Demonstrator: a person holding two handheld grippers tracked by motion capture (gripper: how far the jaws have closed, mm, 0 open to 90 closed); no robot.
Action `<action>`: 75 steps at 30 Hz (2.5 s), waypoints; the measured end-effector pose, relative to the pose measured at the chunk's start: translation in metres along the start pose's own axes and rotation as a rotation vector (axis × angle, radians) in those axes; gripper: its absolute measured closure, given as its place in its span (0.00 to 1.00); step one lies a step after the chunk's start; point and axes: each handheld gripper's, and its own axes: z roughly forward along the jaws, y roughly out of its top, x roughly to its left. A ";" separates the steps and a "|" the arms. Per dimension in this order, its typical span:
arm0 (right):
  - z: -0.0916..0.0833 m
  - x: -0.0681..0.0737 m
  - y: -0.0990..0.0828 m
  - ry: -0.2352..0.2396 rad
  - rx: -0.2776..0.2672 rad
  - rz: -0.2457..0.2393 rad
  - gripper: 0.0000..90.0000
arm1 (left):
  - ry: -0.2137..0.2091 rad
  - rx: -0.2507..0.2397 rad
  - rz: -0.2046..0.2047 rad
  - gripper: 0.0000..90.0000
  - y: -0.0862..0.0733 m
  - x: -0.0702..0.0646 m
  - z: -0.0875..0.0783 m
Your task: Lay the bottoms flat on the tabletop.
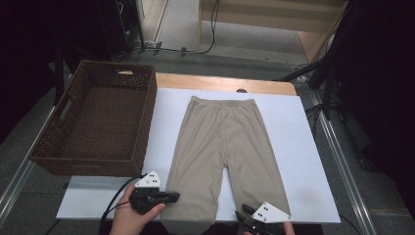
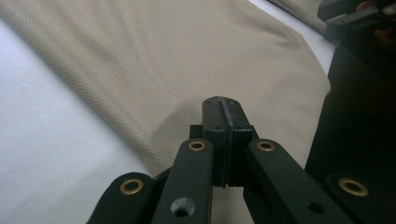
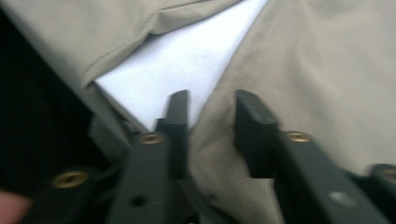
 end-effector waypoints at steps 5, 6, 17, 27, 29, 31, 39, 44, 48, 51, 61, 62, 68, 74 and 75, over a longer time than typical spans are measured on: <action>0.002 0.005 0.005 -0.014 0.018 0.007 0.97 | -0.004 0.002 0.003 1.00 0.000 0.000 0.000; 0.003 0.005 0.007 0.015 0.015 0.008 0.97 | -0.009 0.004 0.005 1.00 0.000 0.000 0.000; 0.009 0.027 0.026 0.075 -0.071 -0.019 0.70 | -0.022 -0.006 0.044 0.99 0.001 -0.006 -0.003; 0.038 0.023 0.039 0.114 -0.030 0.022 0.72 | 0.041 -0.052 -0.008 0.94 -0.007 0.007 -0.024; 0.042 0.023 0.039 0.128 -0.016 0.015 0.79 | 0.038 -0.031 0.002 0.96 -0.006 0.005 -0.021; 0.041 0.023 0.038 0.115 -0.010 0.002 0.91 | 0.039 -0.005 0.011 0.97 -0.007 0.003 -0.017; 0.031 0.018 0.031 0.117 0.013 -0.018 0.98 | 0.047 0.017 0.015 1.00 -0.007 0.002 -0.015; 0.023 0.011 0.025 0.118 -0.001 -0.009 0.98 | 0.036 0.020 0.010 1.00 -0.006 0.003 -0.015; 0.018 0.008 0.025 0.147 -0.039 -0.007 0.83 | 0.038 0.019 0.018 0.96 -0.004 0.003 -0.016; 0.015 0.010 0.026 0.143 -0.065 -0.025 0.69 | 0.074 -0.027 0.020 0.81 0.000 -0.001 -0.020; 0.002 0.009 0.037 0.153 -0.097 -0.010 0.29 | 0.096 -0.163 0.061 0.35 0.046 -0.021 -0.021; 0.000 0.009 0.038 0.158 -0.100 -0.008 0.27 | 0.096 -0.166 0.059 0.33 0.052 -0.020 -0.021; -0.006 0.007 0.041 0.155 -0.102 -0.036 0.16 | 0.090 -0.149 0.058 0.11 0.086 -0.007 -0.019; -0.011 0.003 0.041 0.156 -0.122 -0.024 0.09 | 0.075 -0.173 0.050 0.08 0.120 0.008 -0.017; -0.011 0.003 0.041 0.161 -0.127 -0.021 0.09 | 0.083 -0.169 0.050 0.08 0.126 0.011 -0.015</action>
